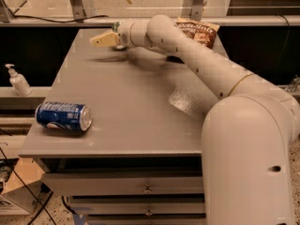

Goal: Move green can near pepsi can

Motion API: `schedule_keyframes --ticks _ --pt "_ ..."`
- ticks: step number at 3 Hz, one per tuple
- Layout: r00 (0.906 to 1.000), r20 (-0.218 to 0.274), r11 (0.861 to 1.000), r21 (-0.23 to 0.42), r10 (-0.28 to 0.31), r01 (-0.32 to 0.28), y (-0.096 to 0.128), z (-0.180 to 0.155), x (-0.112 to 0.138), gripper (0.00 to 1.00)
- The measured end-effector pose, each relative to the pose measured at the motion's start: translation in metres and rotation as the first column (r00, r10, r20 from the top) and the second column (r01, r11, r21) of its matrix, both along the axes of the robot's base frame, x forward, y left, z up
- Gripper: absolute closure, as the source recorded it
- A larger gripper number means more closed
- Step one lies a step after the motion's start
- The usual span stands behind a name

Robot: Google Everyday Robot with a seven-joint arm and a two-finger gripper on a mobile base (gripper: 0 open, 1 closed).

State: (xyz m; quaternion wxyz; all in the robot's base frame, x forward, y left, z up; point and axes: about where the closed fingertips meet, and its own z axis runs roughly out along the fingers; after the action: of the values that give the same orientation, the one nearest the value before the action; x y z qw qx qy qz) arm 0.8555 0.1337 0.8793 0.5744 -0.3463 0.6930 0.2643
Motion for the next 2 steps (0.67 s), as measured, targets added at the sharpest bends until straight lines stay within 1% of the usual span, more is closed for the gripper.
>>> schedule_keyframes --ticks 1,2 --pt "0.9988 -0.039 1.0 0.002 -0.031 0.031 -0.002 -0.017 0.007 0.0" --pt "0.9971 -0.068 0.999 0.011 -0.033 0.034 -0.002 -0.029 0.011 0.16"
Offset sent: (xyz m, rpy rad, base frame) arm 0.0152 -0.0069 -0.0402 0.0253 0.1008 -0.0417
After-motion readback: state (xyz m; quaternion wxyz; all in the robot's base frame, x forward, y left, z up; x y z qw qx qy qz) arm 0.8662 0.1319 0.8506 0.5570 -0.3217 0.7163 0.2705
